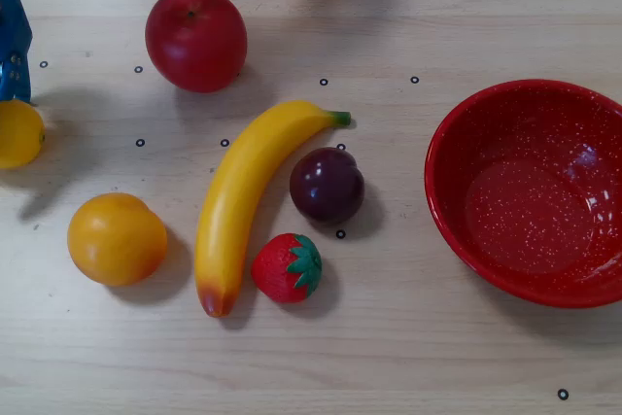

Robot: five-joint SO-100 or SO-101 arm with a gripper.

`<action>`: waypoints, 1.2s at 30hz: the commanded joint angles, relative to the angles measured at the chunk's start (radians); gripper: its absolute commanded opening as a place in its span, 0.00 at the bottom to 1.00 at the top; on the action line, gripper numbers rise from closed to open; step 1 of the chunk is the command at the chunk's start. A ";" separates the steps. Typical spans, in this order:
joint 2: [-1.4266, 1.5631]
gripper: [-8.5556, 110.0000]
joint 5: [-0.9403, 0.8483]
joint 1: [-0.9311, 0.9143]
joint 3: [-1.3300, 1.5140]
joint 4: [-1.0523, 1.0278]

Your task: Put the lemon in the red bowl.

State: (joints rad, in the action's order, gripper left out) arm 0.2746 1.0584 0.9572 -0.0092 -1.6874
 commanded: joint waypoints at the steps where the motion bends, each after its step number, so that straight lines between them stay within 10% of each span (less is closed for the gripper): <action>1: 0.043 0.51 -0.017 -0.038 -0.061 -0.006; 36: 0.040 0.51 -0.028 -0.049 -0.064 0.015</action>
State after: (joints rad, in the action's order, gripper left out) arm 0.2746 1.0646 0.9495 -0.0092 -1.6874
